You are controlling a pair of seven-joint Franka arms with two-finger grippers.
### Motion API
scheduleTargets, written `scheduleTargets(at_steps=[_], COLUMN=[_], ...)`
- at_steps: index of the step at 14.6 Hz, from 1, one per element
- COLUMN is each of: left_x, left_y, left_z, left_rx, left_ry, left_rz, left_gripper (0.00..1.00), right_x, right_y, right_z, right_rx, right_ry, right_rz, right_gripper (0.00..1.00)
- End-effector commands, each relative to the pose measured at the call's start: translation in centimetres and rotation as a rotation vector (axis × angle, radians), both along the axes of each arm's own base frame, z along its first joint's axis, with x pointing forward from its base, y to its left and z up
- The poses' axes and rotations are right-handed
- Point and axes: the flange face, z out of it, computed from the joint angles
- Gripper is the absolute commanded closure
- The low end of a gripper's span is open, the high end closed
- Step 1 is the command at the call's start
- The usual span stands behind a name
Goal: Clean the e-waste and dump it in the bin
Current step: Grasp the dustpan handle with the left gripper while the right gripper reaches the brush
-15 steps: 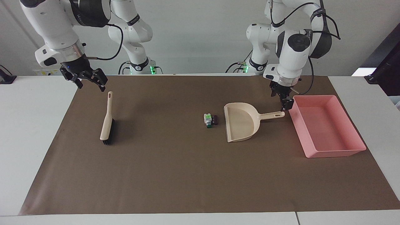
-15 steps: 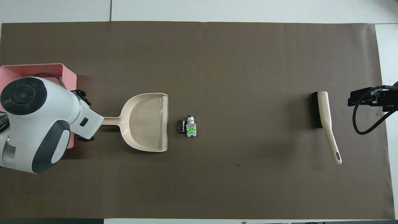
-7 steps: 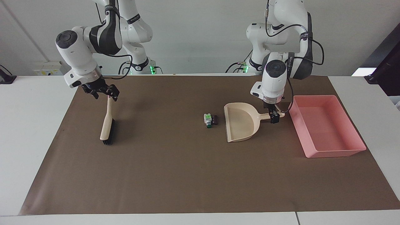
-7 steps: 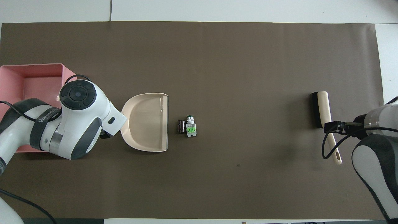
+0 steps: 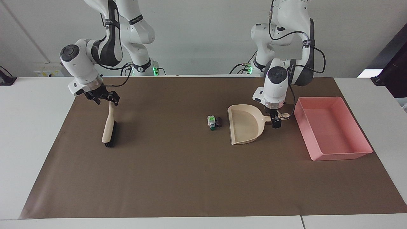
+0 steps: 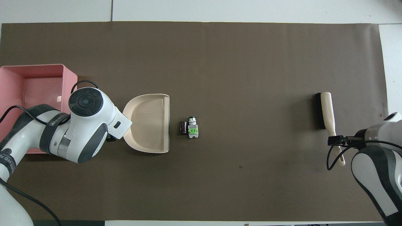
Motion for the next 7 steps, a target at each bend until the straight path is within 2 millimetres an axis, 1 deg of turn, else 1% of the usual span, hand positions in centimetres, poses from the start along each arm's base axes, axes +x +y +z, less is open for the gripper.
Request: scheduleTargets(at_steps=[1, 2, 3, 4, 5, 6, 7], left_x=[-1.2, -1.1, -0.9, -0.9, -0.8, -0.8, -0.7], left_y=[-0.9, -0.9, -0.9, -1.1, -1.2, -1.3, -1.3], left_z=[0.2, 0.3, 0.5, 0.5, 0.6, 0.5, 0.6], left_rx=[0.011, 0.018, 0.037, 0.038, 0.038, 0.037, 0.036], left_ry=[-0.032, -0.039, -0.050, -0.060, -0.061, -0.063, -0.064], left_rz=[0.010, 0.009, -0.012, -0.022, -0.024, -0.025, -0.025], left_gripper=[0.24, 0.41, 0.70, 0.85, 0.92, 0.98, 0.99], right_x=[-0.5, -0.6, -0.5, -0.6, -0.5, -0.5, -0.6], right_y=[0.5, 0.5, 0.6, 0.6, 0.3, 0.3, 0.3], right_z=[-0.6, -0.7, -0.7, -1.0, -1.7, -1.7, -1.8], right_rx=[0.005, 0.004, 0.003, 0.003, 0.002, 0.001, 0.001], right_ry=[-0.007, -0.007, -0.013, -0.013, -0.017, -0.019, -0.019], right_rz=[-0.032, -0.040, -0.044, -0.046, -0.046, -0.046, -0.047], right_gripper=[0.00, 0.01, 0.01, 0.01, 0.02, 0.04, 0.07])
